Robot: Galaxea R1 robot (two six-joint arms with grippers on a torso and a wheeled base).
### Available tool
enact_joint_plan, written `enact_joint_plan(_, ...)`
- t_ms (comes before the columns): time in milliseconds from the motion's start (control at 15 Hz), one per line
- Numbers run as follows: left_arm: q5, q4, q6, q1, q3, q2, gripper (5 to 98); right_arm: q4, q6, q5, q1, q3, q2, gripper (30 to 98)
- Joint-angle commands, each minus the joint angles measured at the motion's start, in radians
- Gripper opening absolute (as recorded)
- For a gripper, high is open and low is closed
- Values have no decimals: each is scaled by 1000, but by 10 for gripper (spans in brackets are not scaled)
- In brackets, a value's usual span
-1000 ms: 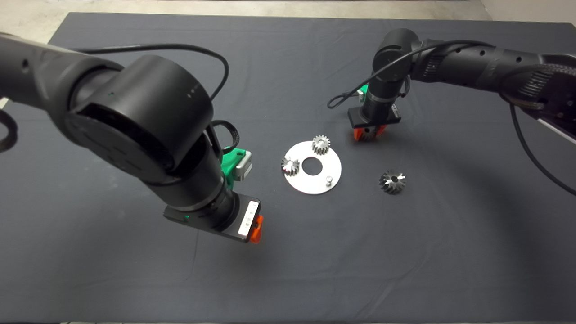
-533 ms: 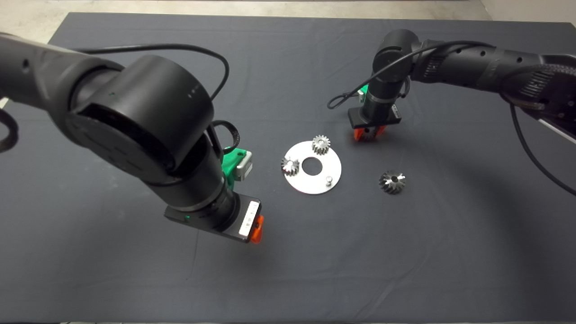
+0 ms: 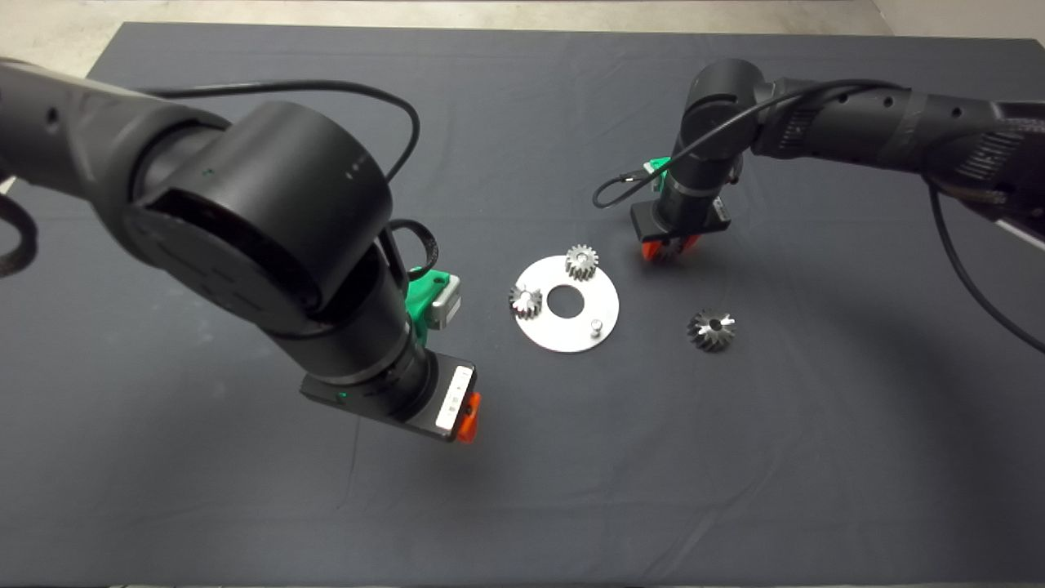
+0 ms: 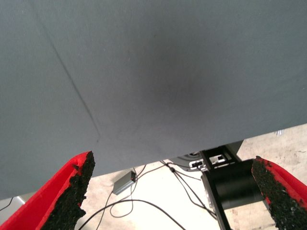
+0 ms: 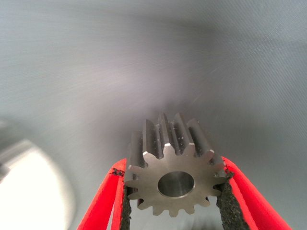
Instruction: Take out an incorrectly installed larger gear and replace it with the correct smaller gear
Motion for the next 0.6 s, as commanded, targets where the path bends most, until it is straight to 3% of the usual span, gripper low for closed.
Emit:
enact_joint_plan(0,74,1,0,-20,-15,3,839,182,115,-89,259,136,-47,379)
enact_joint_plan(133,72,2,0,-20,-13,3,839,235,109,-89,283,143,-50,372)
enact_joint_plan(400,71,2,4,-20,-20,3,839,472,57,-86,283,144,-58,367)
enact_joint_plan(533,70,0,13,-20,-18,-4,839,485,63,-82,283,190,-51,368)
